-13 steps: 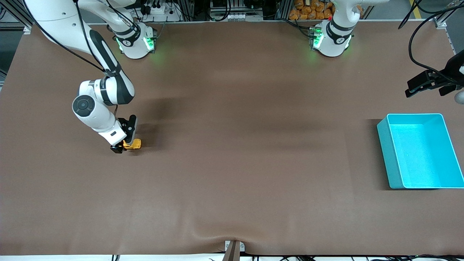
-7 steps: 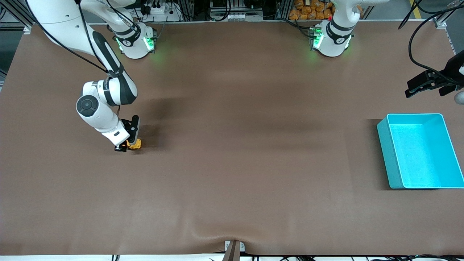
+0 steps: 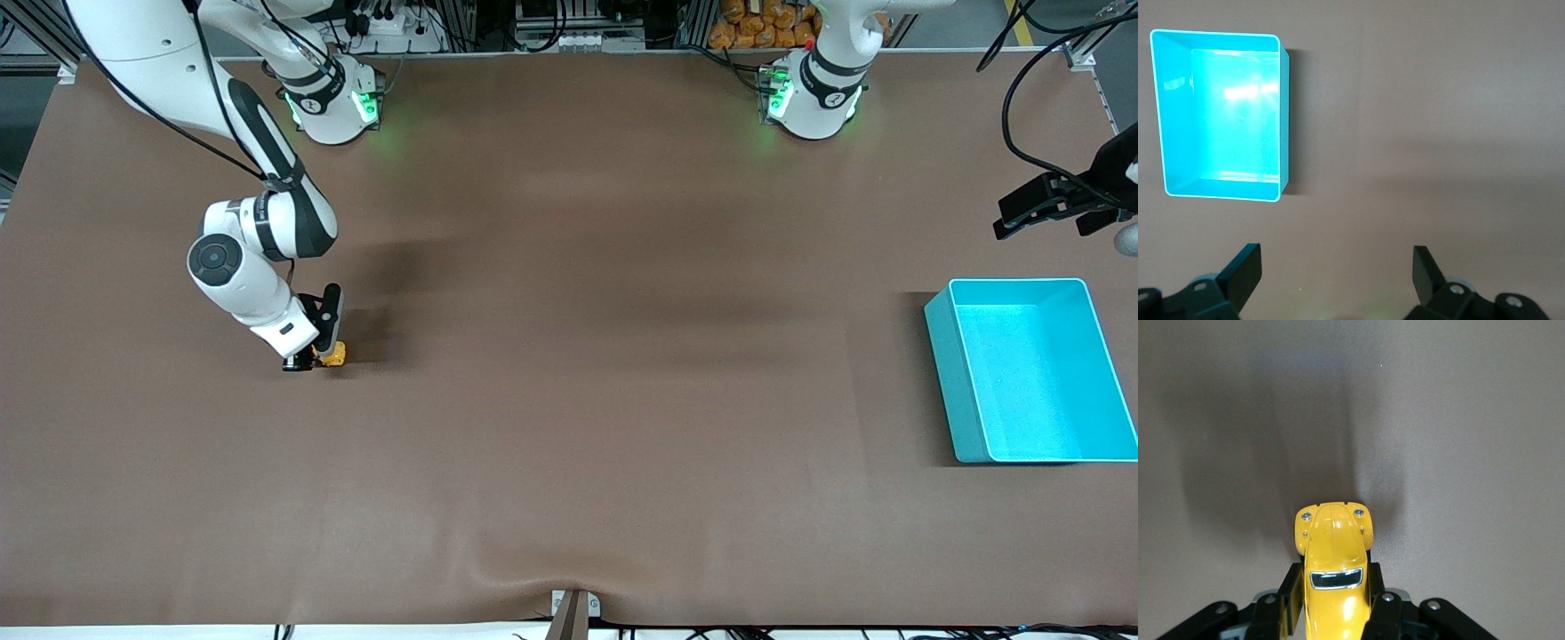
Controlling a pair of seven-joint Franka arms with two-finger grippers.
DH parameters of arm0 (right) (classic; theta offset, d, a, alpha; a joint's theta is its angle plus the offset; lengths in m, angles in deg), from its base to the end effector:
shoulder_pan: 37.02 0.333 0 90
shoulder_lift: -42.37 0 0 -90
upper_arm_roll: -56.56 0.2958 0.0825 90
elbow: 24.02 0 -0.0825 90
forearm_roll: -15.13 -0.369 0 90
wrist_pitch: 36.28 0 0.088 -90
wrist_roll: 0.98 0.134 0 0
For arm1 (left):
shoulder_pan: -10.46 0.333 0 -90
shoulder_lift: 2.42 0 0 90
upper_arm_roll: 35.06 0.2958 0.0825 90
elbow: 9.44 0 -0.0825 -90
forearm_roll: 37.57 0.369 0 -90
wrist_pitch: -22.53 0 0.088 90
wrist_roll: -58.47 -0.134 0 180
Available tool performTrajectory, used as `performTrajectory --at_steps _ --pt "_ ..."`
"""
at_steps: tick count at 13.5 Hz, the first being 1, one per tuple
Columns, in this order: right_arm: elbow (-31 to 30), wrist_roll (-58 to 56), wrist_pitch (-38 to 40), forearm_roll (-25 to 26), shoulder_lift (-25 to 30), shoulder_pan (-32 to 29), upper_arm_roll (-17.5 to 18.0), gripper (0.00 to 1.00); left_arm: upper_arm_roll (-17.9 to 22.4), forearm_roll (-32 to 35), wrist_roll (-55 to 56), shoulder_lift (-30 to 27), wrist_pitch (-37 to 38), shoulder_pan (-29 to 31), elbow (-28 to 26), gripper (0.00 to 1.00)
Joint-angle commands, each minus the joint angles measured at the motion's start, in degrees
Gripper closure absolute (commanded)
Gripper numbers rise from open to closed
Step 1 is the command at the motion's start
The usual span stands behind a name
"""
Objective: Wind and store yellow beetle car
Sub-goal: 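Close the right gripper on the yellow car's body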
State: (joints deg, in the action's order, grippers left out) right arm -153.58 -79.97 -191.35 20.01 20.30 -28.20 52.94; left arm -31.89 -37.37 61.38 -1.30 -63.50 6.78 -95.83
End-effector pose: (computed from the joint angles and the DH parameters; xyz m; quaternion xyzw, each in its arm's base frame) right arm 0.5292 0.0486 0.1625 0.7134 0.6994 0.0054 0.0427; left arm 0.5378 -0.0046 0.5894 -0.9997 -0.0210 0.0128 0.0027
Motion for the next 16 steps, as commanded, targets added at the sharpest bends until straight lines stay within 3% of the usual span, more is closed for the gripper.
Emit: performTrajectory --at_steps 1,16 --pt "0.36 -0.64 -0.50 0.57 -0.86 -0.64 0.02 0.83 -0.19 0.77 -1.32 -0.07 -0.45 0.33 0.09 0.00" --pt "0.36 -2.49 -0.94 0.65 -4.20 -5.03 0.02 0.86 -0.19 0.77 -1.32 0.01 -0.37 0.33 0.00 0.00"
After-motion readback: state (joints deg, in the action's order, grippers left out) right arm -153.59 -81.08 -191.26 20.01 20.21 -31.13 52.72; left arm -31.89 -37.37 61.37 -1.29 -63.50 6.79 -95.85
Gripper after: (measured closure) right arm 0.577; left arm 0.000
